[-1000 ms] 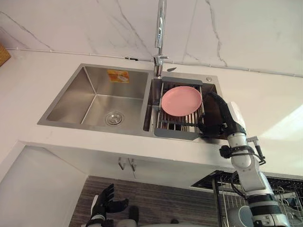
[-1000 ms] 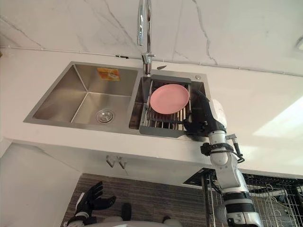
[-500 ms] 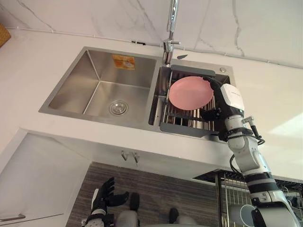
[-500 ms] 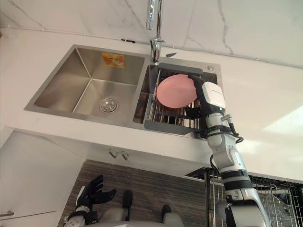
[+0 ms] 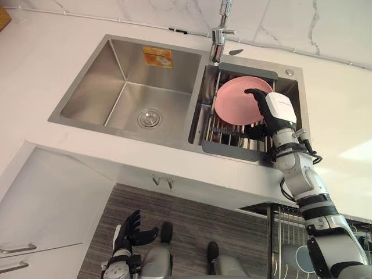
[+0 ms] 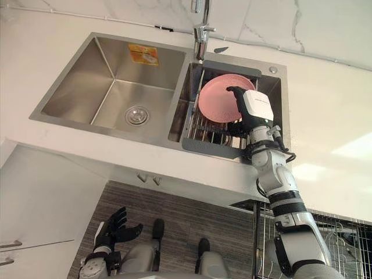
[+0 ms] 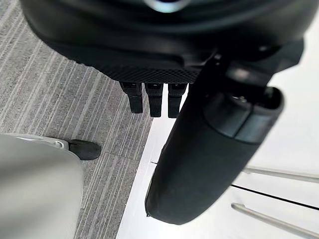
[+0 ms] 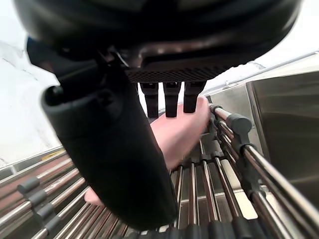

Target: Walk over to the sink, pick up the cup, carry it to the dishwasher, place the cup inside the dishwasher, then close the dishwasher door

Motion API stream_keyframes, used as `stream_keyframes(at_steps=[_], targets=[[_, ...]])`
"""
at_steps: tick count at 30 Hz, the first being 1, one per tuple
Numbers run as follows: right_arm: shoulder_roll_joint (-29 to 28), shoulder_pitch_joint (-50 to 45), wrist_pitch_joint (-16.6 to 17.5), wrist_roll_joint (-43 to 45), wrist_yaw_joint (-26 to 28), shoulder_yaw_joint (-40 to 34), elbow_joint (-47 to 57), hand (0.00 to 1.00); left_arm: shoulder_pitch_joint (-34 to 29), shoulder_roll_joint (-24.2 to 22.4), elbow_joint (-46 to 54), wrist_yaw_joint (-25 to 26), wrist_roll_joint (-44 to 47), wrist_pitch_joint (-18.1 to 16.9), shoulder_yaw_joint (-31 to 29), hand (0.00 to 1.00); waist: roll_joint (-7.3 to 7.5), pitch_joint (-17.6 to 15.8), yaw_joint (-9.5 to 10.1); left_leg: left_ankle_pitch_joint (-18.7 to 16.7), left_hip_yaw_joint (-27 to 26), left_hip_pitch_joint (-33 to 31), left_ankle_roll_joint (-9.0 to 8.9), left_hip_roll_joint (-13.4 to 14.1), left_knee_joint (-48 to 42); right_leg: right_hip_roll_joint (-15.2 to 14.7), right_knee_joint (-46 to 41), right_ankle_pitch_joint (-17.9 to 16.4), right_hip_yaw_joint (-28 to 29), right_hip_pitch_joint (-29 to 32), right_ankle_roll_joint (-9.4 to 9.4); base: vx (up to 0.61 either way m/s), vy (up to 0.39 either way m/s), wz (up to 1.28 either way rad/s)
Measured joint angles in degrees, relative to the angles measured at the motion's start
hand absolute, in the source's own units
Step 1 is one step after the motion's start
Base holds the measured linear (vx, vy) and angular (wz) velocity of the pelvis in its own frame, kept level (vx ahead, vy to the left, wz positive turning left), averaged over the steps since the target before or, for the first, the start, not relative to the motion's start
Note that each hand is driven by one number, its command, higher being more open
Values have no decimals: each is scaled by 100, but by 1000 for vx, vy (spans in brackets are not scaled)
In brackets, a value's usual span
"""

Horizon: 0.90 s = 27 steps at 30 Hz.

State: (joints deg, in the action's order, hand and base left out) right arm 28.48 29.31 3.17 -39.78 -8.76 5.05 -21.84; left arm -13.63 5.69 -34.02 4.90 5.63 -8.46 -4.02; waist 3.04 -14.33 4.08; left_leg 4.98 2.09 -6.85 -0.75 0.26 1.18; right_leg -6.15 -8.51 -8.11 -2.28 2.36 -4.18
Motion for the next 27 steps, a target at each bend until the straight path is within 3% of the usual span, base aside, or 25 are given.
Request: stream_keyframes(at_steps=[15, 27], targets=[[16, 113, 155, -93, -175, 78, 267, 30, 71, -4, 0, 1, 5, -13, 7, 90, -26, -23, 71, 7, 36, -30, 4, -2, 6, -4, -34, -2, -89, 32, 3, -3, -1, 0], [548, -915, 684, -90, -176, 36, 2278, 30, 36, 44, -19, -59, -13, -13, 5, 90, -1, -7, -150, 34, -125, 480, 5, 30, 296, -3, -8, -2, -73, -274, 2, 3, -8, -6]])
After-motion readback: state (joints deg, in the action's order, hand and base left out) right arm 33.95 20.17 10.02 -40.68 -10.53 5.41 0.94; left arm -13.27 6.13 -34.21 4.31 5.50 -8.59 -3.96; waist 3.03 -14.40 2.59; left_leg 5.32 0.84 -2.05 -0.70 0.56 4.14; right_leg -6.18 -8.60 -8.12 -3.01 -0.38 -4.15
